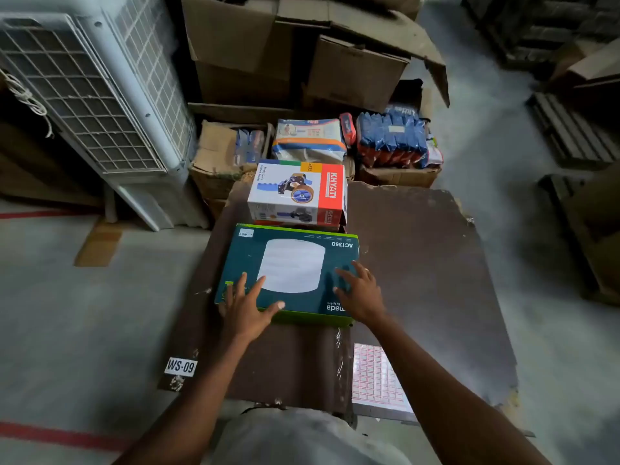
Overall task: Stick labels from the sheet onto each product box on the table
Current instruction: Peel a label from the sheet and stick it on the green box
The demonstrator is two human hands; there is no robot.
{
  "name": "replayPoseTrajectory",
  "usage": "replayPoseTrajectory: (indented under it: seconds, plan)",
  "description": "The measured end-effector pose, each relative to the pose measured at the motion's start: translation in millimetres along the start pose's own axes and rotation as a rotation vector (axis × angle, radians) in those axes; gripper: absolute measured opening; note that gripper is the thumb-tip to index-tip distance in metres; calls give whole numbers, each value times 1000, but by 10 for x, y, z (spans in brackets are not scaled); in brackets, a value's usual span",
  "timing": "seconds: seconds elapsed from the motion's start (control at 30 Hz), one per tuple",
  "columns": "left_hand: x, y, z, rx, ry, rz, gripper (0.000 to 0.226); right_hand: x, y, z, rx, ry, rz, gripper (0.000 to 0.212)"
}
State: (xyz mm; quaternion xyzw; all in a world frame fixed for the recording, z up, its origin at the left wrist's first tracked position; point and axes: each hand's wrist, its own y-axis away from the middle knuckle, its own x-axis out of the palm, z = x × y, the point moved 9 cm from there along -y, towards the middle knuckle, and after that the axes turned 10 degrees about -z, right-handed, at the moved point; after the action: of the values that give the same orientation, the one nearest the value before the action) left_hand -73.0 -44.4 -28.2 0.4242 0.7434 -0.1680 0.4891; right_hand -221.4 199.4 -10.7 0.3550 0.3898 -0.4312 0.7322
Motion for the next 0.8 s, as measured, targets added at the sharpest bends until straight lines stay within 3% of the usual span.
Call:
replayPoseTrajectory:
  seconds: [0.1,0.4,0.57,0.8]
  plan:
    - [261,111,-6,21,-139,127,96,81,-119,23,-53,121,87,67]
    - [345,14,143,97,-313,-5,119,183,-695,-7,-89,202,243,96]
    - [213,-187,302,91,-365,-2,131,462,-413,170,-203,265,231,113]
    - [195,-343,371,144,-345,42,135,727,127,199,-207,348,186,147]
